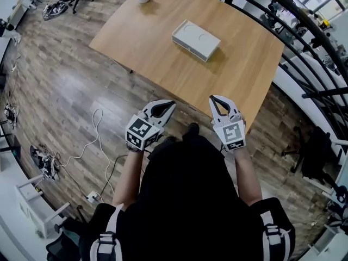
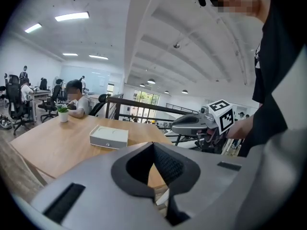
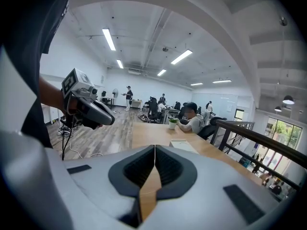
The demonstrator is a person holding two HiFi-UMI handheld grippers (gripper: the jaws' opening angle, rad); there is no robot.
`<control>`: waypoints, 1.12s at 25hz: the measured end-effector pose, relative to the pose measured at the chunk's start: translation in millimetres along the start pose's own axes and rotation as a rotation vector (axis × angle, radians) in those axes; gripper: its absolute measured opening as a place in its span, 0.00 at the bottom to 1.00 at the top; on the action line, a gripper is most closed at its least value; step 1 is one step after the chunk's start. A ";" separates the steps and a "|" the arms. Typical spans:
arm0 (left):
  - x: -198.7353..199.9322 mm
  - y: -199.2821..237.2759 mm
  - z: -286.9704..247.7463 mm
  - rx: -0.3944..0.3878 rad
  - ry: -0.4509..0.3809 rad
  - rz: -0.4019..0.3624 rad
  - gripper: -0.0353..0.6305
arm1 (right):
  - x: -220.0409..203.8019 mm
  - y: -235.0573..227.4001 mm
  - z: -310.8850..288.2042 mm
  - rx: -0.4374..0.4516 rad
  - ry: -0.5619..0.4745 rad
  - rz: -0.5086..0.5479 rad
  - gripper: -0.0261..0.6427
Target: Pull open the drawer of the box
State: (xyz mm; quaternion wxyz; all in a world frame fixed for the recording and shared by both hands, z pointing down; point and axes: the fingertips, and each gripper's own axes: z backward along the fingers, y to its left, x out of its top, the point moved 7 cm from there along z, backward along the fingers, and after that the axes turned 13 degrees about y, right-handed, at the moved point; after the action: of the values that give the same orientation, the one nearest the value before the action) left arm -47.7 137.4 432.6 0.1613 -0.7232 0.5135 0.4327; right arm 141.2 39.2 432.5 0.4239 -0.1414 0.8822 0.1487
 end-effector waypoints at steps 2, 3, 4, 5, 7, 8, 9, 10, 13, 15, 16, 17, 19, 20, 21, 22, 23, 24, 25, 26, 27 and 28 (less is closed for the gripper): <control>2.1 1.4 -1.3 0.018 -0.003 0.014 0.09 | 0.1 -4.4 -3.1 0.018 -0.002 0.008 0.08; 3.3 2.0 -2.1 0.027 -0.003 0.017 0.09 | 0.0 -6.7 -4.7 0.026 -0.003 0.013 0.08; 4.6 2.5 -3.3 0.035 -0.002 0.018 0.09 | -0.5 -9.4 -6.2 0.033 -0.004 0.017 0.08; 5.9 2.6 -4.9 0.042 -0.002 0.019 0.09 | -1.4 -12.4 -7.5 0.039 -0.005 0.020 0.08; 8.5 2.5 -8.8 0.055 -0.002 0.022 0.09 | -3.6 -19.3 -10.0 0.048 -0.006 0.023 0.08; 10.0 3.0 -10.6 0.062 -0.002 0.023 0.09 | -4.0 -22.8 -11.4 0.053 -0.007 0.025 0.08; 11.5 3.6 -12.3 0.068 -0.003 0.025 0.09 | -3.9 -26.0 -12.7 0.057 -0.009 0.026 0.08; 12.9 4.2 -13.8 0.074 -0.005 0.027 0.09 | -3.8 -28.8 -13.9 0.063 -0.010 0.029 0.08; 15.2 4.0 -18.1 0.091 -0.011 0.035 0.09 | -5.2 -35.3 -15.7 0.077 -0.015 0.043 0.08; 15.6 1.8 -20.8 0.100 -0.013 0.037 0.09 | -8.1 -38.9 -15.9 0.083 -0.016 0.047 0.08; 15.6 0.5 -22.5 0.103 -0.011 0.034 0.09 | -9.8 -40.8 -16.2 0.085 -0.015 0.049 0.08; 15.1 -0.5 -24.2 0.106 -0.007 0.029 0.09 | -11.4 -42.4 -16.8 0.087 -0.013 0.050 0.08; 12.7 -1.2 -27.1 0.109 0.003 0.023 0.09 | -14.5 -43.7 -18.2 0.089 -0.010 0.050 0.08; 11.3 -0.8 -28.1 0.110 0.005 0.024 0.09 | -15.9 -43.9 -18.8 0.089 -0.008 0.049 0.08; 10.2 0.1 -28.9 0.110 0.005 0.028 0.09 | -16.9 -44.2 -19.3 0.089 -0.006 0.050 0.08; 9.8 1.4 -29.6 0.109 0.003 0.034 0.09 | -17.5 -44.8 -20.0 0.088 -0.004 0.049 0.08; 10.0 2.9 -30.2 0.108 0.001 0.039 0.09 | -18.0 -45.6 -20.9 0.087 -0.001 0.048 0.08; 10.7 4.5 -31.0 0.107 -0.002 0.041 0.09 | -18.4 -46.6 -21.9 0.086 0.001 0.045 0.08; 11.9 6.6 -31.9 0.105 -0.005 0.042 0.09 | -18.6 -47.9 -23.1 0.084 0.004 0.040 0.08; 13.3 9.3 -33.0 0.104 -0.007 0.043 0.09 | -18.3 -49.3 -24.6 0.082 0.007 0.035 0.08; 14.8 12.6 -34.0 0.103 -0.009 0.044 0.09 | -17.5 -50.5 -26.2 0.079 0.010 0.031 0.08; 16.1 16.1 -34.9 0.100 -0.010 0.046 0.09 | -16.4 -51.1 -27.7 0.076 0.014 0.027 0.08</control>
State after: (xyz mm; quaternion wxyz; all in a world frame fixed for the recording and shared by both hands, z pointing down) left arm -44.3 97.3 443.2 0.1897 -0.7000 0.5501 0.4139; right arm 150.7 -16.2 454.7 0.4209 -0.1144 0.8918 0.1201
